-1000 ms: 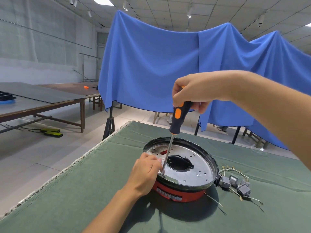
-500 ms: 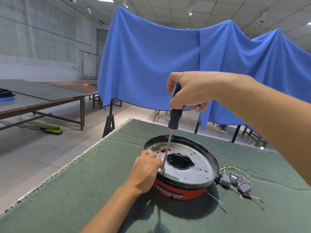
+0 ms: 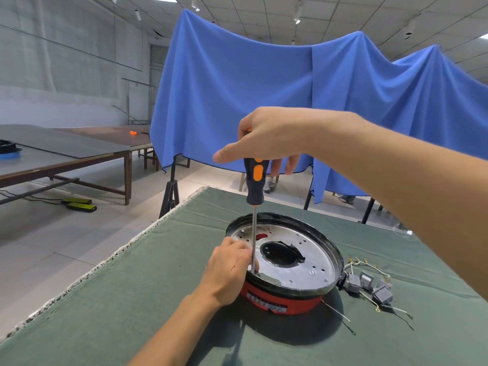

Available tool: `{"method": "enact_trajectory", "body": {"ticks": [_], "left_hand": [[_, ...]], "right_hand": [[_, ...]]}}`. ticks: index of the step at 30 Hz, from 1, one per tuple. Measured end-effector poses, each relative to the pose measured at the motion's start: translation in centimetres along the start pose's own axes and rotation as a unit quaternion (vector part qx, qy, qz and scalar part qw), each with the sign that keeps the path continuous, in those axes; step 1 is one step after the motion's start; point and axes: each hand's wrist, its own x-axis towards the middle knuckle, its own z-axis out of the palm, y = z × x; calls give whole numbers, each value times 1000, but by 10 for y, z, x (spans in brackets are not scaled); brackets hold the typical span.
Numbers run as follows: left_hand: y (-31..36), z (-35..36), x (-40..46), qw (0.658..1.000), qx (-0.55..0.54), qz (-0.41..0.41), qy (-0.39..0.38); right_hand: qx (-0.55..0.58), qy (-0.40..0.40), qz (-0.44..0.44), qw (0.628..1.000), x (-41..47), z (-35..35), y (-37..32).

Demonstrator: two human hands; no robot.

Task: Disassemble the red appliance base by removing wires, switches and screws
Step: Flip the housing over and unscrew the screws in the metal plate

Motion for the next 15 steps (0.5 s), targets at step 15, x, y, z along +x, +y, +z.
{"method": "enact_trajectory", "body": {"ticks": [15], "left_hand": [[0,-2,0,999,25,-5,-20]], "right_hand": [[-149,5,59,987,-3,-10,4]]}}
